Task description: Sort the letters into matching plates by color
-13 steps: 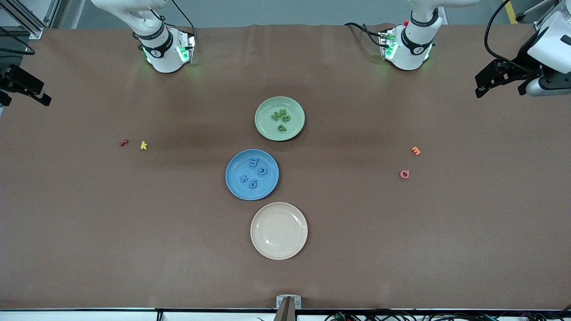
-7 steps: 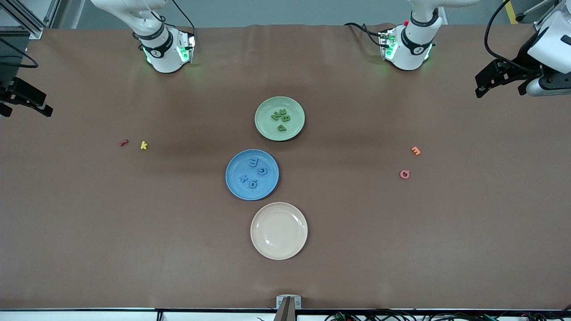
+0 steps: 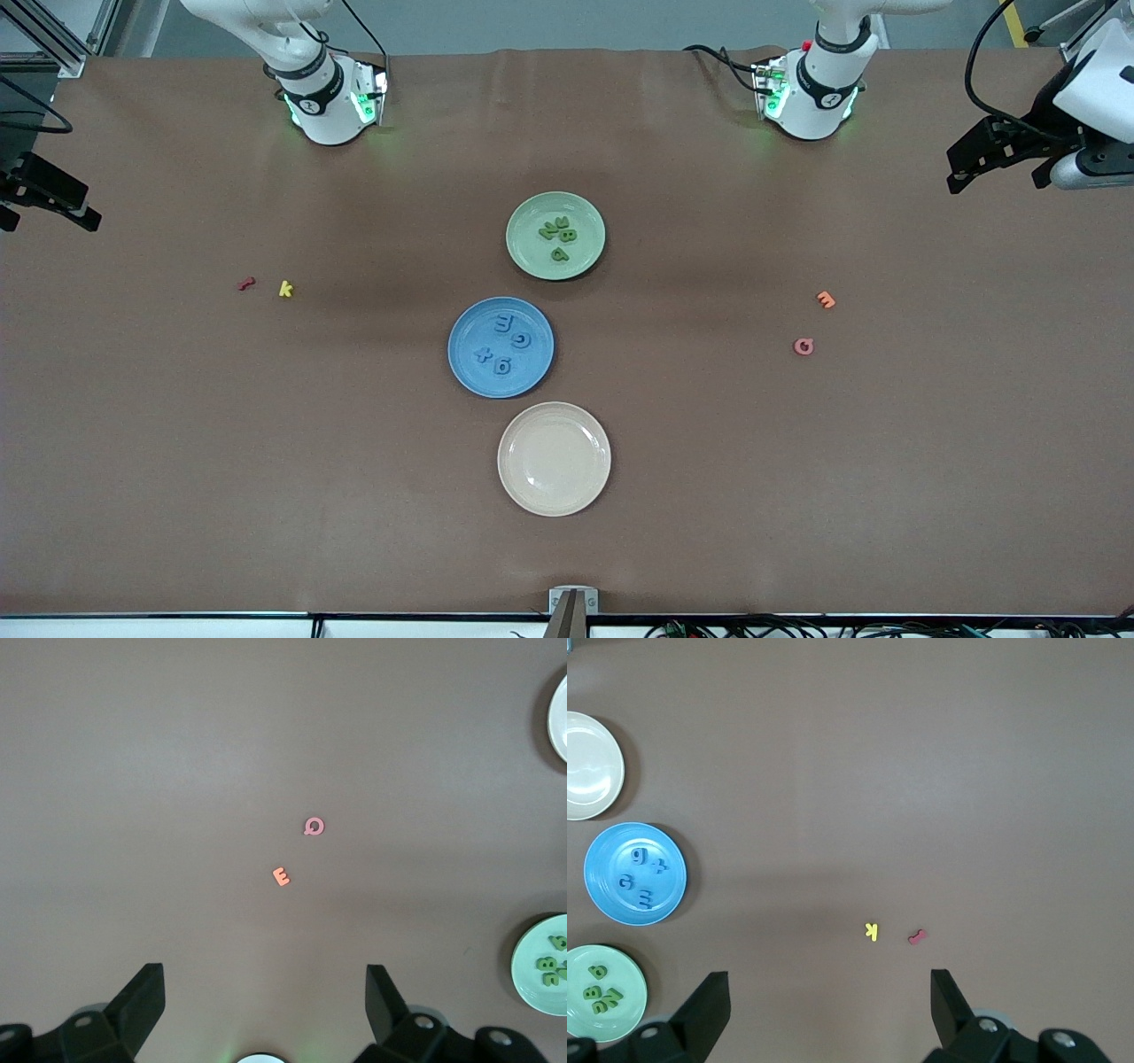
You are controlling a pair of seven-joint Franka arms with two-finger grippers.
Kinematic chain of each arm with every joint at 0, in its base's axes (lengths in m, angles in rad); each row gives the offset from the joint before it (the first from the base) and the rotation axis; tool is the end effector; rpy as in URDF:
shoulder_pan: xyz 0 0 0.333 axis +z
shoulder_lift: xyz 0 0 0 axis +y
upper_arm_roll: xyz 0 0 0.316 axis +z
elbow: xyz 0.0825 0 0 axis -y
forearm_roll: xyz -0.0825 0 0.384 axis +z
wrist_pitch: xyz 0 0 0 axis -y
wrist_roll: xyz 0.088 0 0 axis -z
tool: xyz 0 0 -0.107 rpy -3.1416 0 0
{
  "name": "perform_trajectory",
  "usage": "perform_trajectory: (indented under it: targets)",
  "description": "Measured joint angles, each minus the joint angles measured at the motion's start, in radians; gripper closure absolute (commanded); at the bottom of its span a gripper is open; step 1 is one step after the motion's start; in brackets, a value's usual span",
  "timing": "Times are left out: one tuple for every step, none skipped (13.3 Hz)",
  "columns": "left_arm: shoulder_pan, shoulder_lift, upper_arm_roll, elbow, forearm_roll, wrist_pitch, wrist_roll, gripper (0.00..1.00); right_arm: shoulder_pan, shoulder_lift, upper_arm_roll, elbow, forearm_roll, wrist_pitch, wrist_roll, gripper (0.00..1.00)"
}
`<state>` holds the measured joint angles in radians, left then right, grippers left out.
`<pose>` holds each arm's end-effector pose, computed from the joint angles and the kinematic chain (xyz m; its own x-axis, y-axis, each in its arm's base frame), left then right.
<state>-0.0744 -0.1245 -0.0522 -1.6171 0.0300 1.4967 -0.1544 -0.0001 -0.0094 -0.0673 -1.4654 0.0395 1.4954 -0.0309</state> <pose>0.5036 -0.0626 0.6624 0.9995 0.0303 0.0095 0.0306 -0.9989 -0.0353 0.5427 -0.0324 0.6723 0.9986 -0.0335 0.0406 -0.0319 -0.9987 -0.0386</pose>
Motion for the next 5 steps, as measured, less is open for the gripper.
perform_trajectory:
  targets:
    - [-0.002,0.0,-0.001,0.0,0.0,-0.002,0.0,0.0,0.0,0.0,0.0,0.0,0.0,0.0,0.0,0.0]
    - [-0.004,0.0,-0.004,0.0,0.0,-0.004,0.0,0.0,0.0,0.0,0.0,0.0,0.0,0.0,0.0,0.0]
    - [-0.005,0.0,-0.006,0.0,0.0,-0.005,0.0,0.0,0.0,0.0,0.0,0.0,-0.001,0.0,0.0,0.0]
    - [-0.004,0.0,-0.006,0.0,0.0,-0.006,0.001,0.0,0.0,0.0,0.0,0.0,-0.001,0.0,0.0,0.0]
    - [-0.003,0.0,-0.006,0.001,0.0,-0.008,0.004,0.0,0.0,0.0,0.0,0.0,-0.001,0.0,0.0,0.0]
